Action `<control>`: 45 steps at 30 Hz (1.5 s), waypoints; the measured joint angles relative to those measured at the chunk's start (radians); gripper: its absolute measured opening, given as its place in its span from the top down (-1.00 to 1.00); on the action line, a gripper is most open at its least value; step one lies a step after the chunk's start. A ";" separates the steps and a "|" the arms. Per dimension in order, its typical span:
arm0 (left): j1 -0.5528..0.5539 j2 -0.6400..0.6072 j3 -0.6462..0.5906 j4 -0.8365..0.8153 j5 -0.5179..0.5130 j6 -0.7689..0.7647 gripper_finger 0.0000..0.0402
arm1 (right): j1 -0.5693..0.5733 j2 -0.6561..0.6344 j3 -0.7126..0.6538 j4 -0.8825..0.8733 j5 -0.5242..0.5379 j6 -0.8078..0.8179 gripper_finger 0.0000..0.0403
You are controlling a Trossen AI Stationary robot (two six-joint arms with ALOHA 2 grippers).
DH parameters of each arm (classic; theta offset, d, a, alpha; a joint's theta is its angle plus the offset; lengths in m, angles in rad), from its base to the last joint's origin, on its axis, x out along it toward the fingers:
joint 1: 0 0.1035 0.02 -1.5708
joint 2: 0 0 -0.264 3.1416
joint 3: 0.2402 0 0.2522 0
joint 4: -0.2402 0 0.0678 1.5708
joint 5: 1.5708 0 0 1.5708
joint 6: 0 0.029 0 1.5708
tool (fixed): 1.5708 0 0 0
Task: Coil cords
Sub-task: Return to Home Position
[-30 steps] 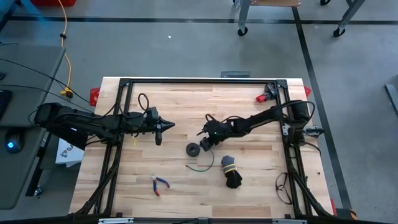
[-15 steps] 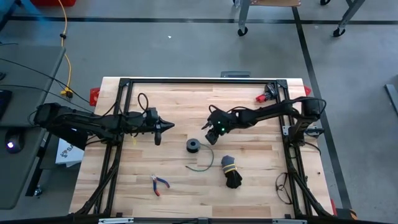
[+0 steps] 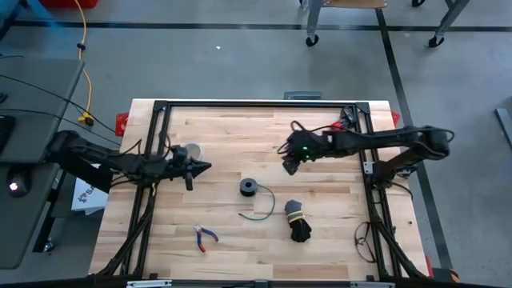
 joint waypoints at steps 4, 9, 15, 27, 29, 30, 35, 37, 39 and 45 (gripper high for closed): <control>-0.023 -0.025 -0.093 0.135 0.051 0.066 1.00 | 0.002 -0.158 -0.140 0.038 -0.018 0.114 0.72; -0.006 -0.024 -0.102 0.022 0.175 0.223 1.00 | 0.067 -0.400 -0.368 0.276 0.050 0.197 0.94; 0.076 -0.024 -0.102 0.002 0.292 0.324 1.00 | 0.201 -0.617 -0.667 0.535 0.230 0.276 0.99; 0.096 -0.024 -0.102 -0.018 0.240 0.347 1.00 | 0.219 -0.741 -0.789 0.545 0.365 -0.161 1.00; 0.096 -0.024 -0.102 -0.017 0.240 0.347 1.00 | 0.187 -0.746 -0.830 0.602 0.303 -0.163 1.00; 0.096 -0.024 -0.102 -0.018 0.240 0.347 1.00 | 0.173 -0.747 -0.855 0.654 0.251 -0.171 1.00; 0.096 -0.024 -0.102 -0.020 0.240 0.348 1.00 | 0.115 -0.745 -0.898 0.652 0.152 -0.360 1.00; 0.096 -0.024 -0.102 -0.020 0.240 0.348 1.00 | 0.097 -0.745 -0.899 0.560 0.214 -0.364 1.00; 0.096 -0.024 -0.102 -0.020 0.240 0.348 1.00 | 0.088 -0.747 -0.899 0.488 0.252 -0.334 1.00; 0.096 -0.024 -0.102 -0.020 0.240 0.348 1.00 | 0.080 -0.745 -0.899 0.412 0.236 -0.321 1.00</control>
